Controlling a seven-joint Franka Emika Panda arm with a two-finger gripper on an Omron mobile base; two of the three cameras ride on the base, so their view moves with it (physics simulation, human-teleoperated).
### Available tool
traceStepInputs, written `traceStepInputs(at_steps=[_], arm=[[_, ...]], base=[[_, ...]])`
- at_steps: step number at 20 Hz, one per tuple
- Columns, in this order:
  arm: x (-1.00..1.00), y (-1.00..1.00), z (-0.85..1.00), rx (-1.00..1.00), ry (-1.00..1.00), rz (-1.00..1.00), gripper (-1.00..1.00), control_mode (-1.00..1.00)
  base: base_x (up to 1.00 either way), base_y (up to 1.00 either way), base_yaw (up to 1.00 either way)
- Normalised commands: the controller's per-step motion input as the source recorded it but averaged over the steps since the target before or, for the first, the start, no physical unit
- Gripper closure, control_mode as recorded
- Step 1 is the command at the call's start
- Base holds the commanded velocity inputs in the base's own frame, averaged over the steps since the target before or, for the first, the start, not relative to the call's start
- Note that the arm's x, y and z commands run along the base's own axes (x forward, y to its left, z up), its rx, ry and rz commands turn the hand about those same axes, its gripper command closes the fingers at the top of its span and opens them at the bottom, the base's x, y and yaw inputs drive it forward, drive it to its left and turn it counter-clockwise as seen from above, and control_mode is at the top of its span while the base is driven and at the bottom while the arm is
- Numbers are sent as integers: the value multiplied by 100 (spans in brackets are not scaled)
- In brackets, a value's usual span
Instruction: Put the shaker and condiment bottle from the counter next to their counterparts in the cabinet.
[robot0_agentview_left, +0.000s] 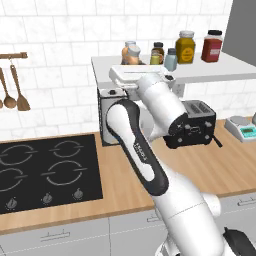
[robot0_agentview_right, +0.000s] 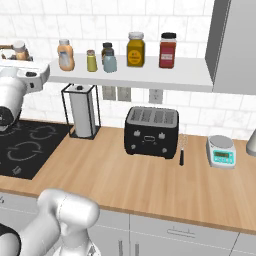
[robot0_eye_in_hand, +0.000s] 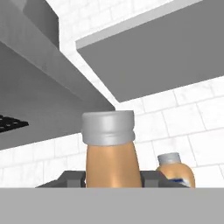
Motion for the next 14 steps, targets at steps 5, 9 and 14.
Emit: traceStepInputs(at_steps=[5,9,14], arm=[[16,7,8,-9,6,-15,100,-100],[38,1,60,-1,13,-19,100,-100],[19,11,30,0,29,-24,100,-100]], base=[[0,0,0],[0,0,0],[0,0,0]])
